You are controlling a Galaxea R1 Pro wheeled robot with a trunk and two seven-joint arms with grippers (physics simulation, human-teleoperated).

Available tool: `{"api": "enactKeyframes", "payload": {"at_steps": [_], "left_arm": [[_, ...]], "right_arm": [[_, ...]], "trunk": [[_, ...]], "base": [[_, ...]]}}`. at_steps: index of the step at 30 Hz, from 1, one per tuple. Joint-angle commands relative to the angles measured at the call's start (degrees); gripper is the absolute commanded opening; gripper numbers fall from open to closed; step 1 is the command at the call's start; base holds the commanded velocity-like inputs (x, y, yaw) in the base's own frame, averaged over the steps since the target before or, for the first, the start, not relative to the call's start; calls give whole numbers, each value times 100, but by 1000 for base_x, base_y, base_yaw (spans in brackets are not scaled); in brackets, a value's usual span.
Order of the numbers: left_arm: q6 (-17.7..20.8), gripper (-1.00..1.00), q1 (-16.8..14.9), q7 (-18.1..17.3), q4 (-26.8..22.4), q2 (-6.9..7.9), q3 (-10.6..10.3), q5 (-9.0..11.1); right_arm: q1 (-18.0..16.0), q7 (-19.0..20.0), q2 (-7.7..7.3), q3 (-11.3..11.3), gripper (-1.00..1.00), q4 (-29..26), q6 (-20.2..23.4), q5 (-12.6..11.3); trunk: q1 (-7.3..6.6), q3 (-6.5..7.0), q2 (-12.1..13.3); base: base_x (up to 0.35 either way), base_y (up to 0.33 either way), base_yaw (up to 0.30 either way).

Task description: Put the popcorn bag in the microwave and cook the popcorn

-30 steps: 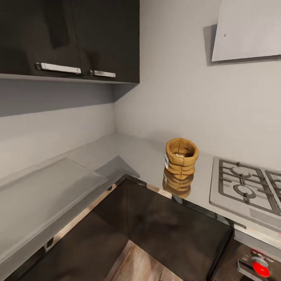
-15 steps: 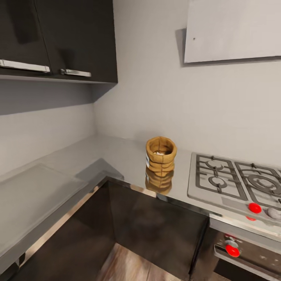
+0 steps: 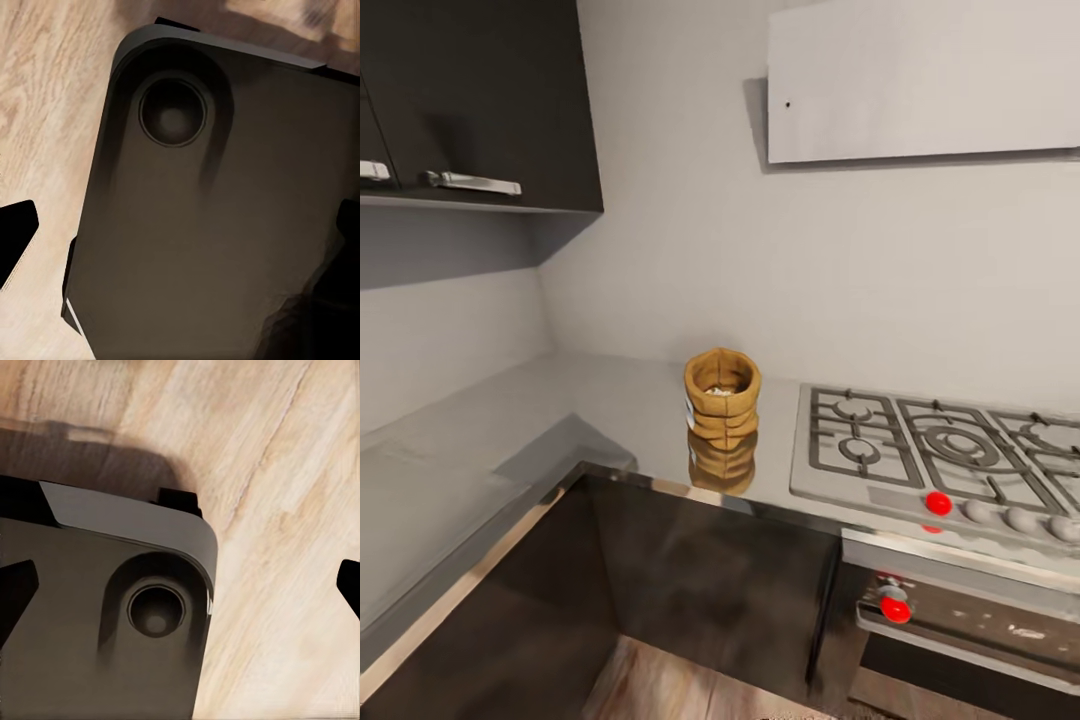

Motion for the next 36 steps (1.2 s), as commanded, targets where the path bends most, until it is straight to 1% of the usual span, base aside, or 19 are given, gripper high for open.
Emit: {"api": "enactKeyframes", "payload": {"at_steps": [1,11,13,18,20,21,22,25,26,28,30,36], "left_arm": [[-8,100,3,2,-8,-1,11,21],[-8,100,3,2,-9,-1,11,25],[-11,100,3,2,-9,-1,11,22],[-16,100,3,2,-9,-1,11,21],[-10,100,3,-18,-16,-1,20,35],[-12,100,3,-16,-17,-1,20,36],[-13,100,3,-8,-17,-1,22,37],[-16,100,3,8,-20,-1,20,38],[-17,100,3,9,-19,-1,23,38],[-17,100,3,10,-18,-1,21,38],[-17,100,3,10,-18,-1,20,38],[-17,100,3,10,-18,-2,20,38]], "right_arm": [[-8,-26,4,-4,100,19,-29,50],[-8,-28,9,-4,100,19,-31,50],[-8,-55,14,-8,100,19,-14,50],[-8,-73,11,-13,100,19,20,59],[-74,-8,77,54,100,-47,85,125],[-107,24,109,45,100,-80,118,158],[-73,35,75,13,100,-112,150,125],[24,-63,-22,-87,100,-202,51,27],[56,-95,-54,-120,100,-167,19,11],[122,-107,-108,-119,100,-128,-45,26],[187,-109,-105,-136,100,-159,-109,90],[382,-117,-43,-155,100,-340,86,282]], "trunk": [[0,-5,-3],[0,-5,-3],[0,-5,-3],[0,-5,-3],[0,-5,-3],[0,-5,-3],[0,-5,-3],[0,-5,-3],[0,-5,-3],[0,-5,-3],[0,-5,-3],[0,-5,-3]], "base": [[0,0,-298],[0,0,-296],[0,0,-147],[0,0,-29],[0,0,0],[0,0,0],[0,0,0],[0,0,0],[0,0,0],[0,0,0],[0,0,0],[0,0,0]]}}
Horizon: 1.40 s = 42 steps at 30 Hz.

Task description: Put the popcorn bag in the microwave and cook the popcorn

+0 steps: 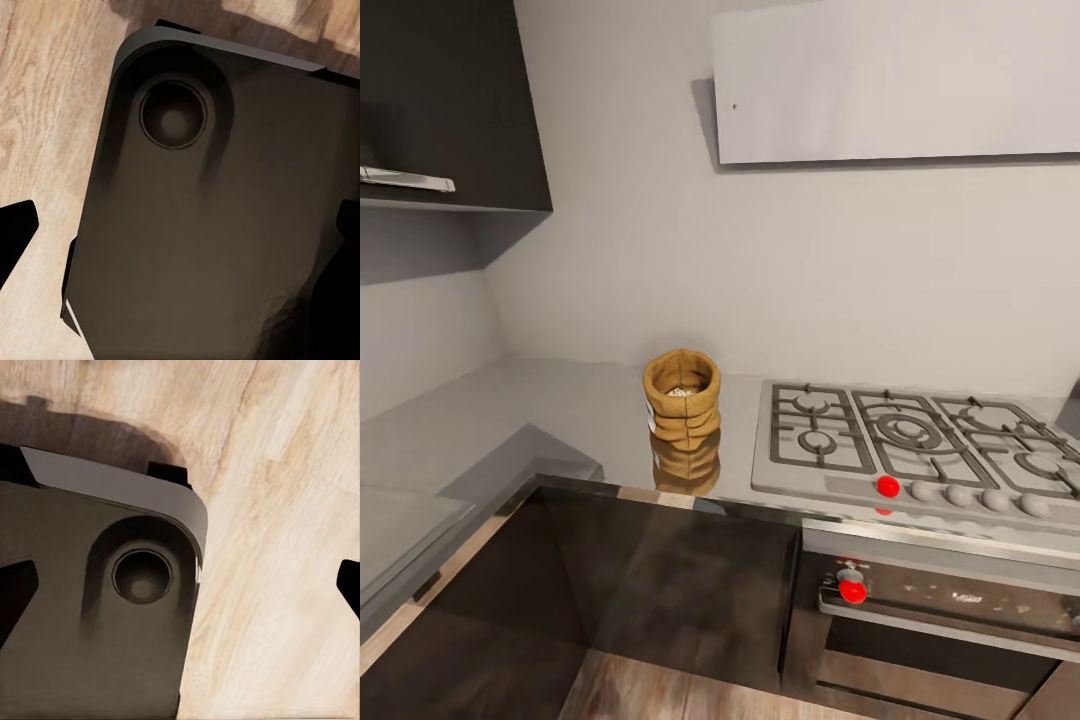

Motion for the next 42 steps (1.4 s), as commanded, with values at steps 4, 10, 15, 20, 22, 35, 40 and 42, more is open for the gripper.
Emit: {"api": "enactKeyframes", "payload": {"at_steps": [4,10,15,20,22,35,40,42], "left_arm": [[-7,100,3,2,-10,-3,12,19],[-7,100,3,14,-10,-9,12,24],[-7,100,3,36,-10,-9,12,19],[-7,100,3,45,-10,-10,12,22],[-7,100,3,51,-10,-10,12,22],[-7,100,3,55,-10,-10,8,19],[-9,100,3,47,-10,-10,17,17],[-8,100,3,47,-10,-10,20,18]], "right_arm": [[38,-11,20,-11,100,-122,111,164],[38,-2,106,340,100,-4638,4000,123],[38,-2,331,1140,100,-5830,5111,129],[38,-1,419,1609,100,-7040,6071,60],[38,-1,506,1645,100,-7467,6306,56],[-589,6,1042,1737,100,-8709,6306,71],[-673,11,1042,1681,100,-8620,6306,139],[-609,1,1042,1725,100,-8683,6306,133]], "trunk": [[0,-4,-2],[0,-4,-2],[0,-4,-2],[0,-4,-2],[0,-4,-2],[0,-4,-2],[0,-4,-3],[0,-4,-3]], "base": [[0,0,0],[0,0,0],[0,0,0],[0,0,0],[0,0,0],[0,0,0],[0,0,0],[0,0,0]]}}
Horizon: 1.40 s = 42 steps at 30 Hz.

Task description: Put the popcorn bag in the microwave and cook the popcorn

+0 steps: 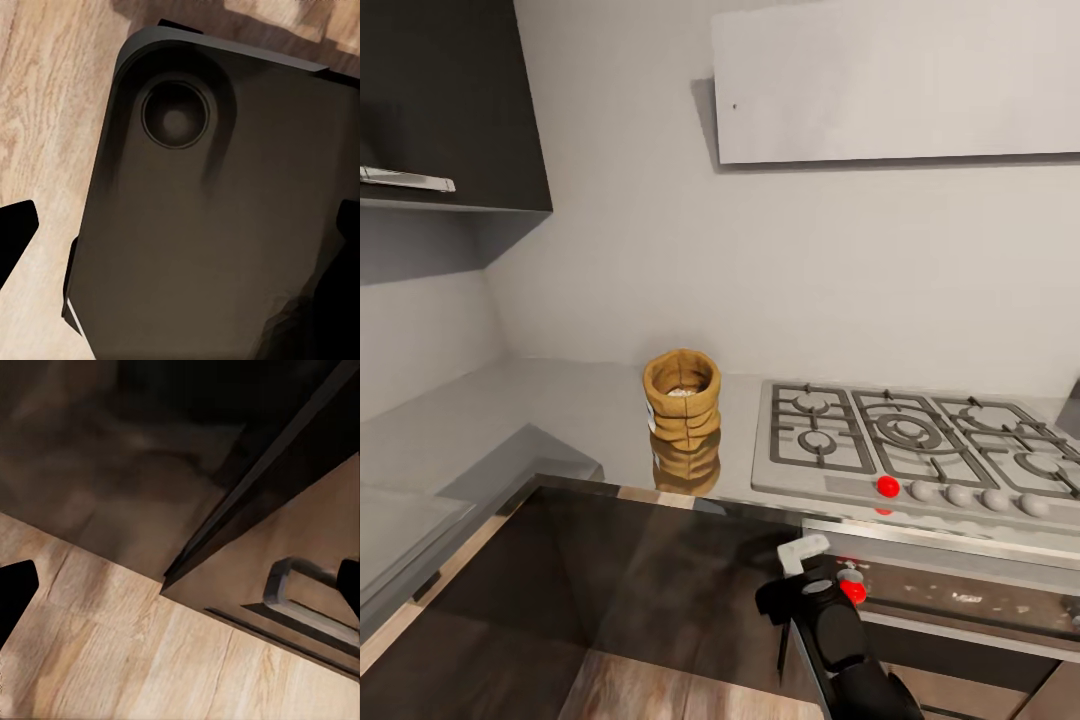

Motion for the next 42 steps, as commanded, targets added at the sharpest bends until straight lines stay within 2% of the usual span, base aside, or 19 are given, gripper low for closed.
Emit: {"api": "enactKeyframes", "payload": {"at_steps": [1,7,14,16,18,21,24,29,32,36,42], "left_arm": [[-10,100,3,7,-10,-2,13,16],[13,100,3,-17,-7,-2,-7,-11],[0,100,3,-25,-8,-2,-18,-17],[2,100,3,-21,-6,-2,-14,-6],[3,100,3,-20,-10,-2,-14,-3],[1,100,3,-20,-8,-2,-27,-7],[-5,100,3,-20,-10,-2,-29,-12],[-6,100,3,-20,-10,-2,-21,-19],[-6,100,3,-20,-10,-2,-21,-19],[-2,100,3,-19,-10,-2,-26,-19],[1,100,3,-27,-9,-2,-28,-19]], "right_arm": [[29,-37,0,21,100,-36,26,-20],[206,-38,0,73,100,-132,26,-19],[170,-38,0,60,100,-140,26,-16],[-252,-36,0,35,100,-140,26,-21],[-1007,-17,0,-74,100,-140,26,-31],[-1731,-6,0,-209,100,-140,26,-44],[-2275,-3,0,-383,100,-140,26,-51],[-2769,-8,0,-607,100,-140,26,-51],[-2882,-4,0,-745,100,-132,26,-56],[-3020,2,0,-780,100,-124,26,-63],[-3691,83,0,-784,100,-58,26,-313]], "trunk": [[0,-5,-3],[0,-5,-3],[0,-5,-3],[0,-5,-3],[0,-5,-3],[0,-5,-3],[0,-5,-3],[0,-5,-3],[0,-5,-3],[0,-5,-3],[0,-5,-3]], "base": [[0,0,0],[-87,0,0],[-82,0,0],[-3,0,0],[0,0,0],[0,0,0],[0,0,0],[0,0,0],[0,0,0],[0,0,0],[0,0,0]]}}
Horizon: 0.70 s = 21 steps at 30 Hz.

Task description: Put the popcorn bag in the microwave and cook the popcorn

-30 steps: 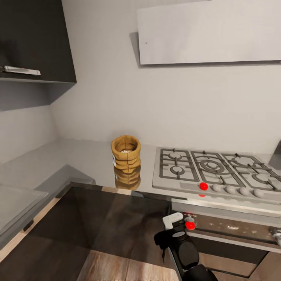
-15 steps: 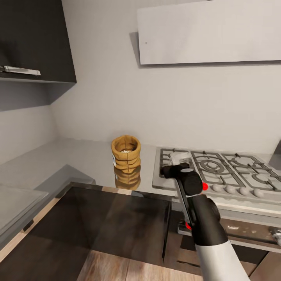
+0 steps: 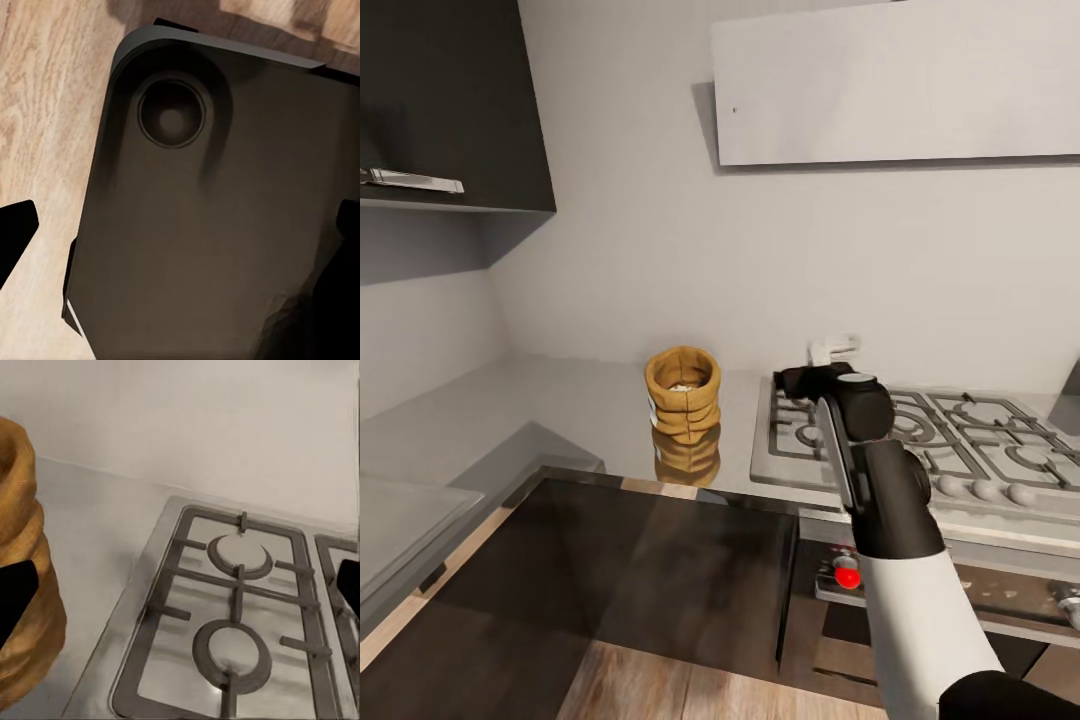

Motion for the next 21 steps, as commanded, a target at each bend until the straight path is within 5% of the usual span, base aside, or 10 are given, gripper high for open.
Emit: {"api": "enactKeyframes", "payload": {"at_steps": [1,6,8,11,13,15,21], "left_arm": [[-5,100,3,-6,-11,-1,11,26],[52,100,3,-23,-12,-1,-6,4],[50,100,3,-25,-12,-1,-9,-3],[7,100,3,-25,-12,-1,-10,-4],[-9,100,3,-25,-12,-1,-12,3],[-12,100,3,-25,-14,-1,3,20],[-17,100,3,-21,-20,-1,36,37]], "right_arm": [[-168,-23,1,7,100,16,26,-27],[-1135,-62,1,3,100,1076,26,-58],[-1851,-108,1,-151,100,2533,26,-61],[-2744,-160,1,-898,100,4601,26,-67],[-3069,-235,1,-1824,100,5592,26,-54],[-3137,-324,1,-2251,100,5793,26,-25],[-3153,-333,1,-2332,100,5404,26,6]], "trunk": [[0,-5,-3],[0,-5,-3],[0,-5,-3],[0,-5,-3],[0,-5,-3],[0,-5,-3],[0,-5,-3]], "base": [[0,0,0],[0,0,0],[0,0,0],[0,0,0],[0,0,0],[0,0,0],[0,0,0]]}}
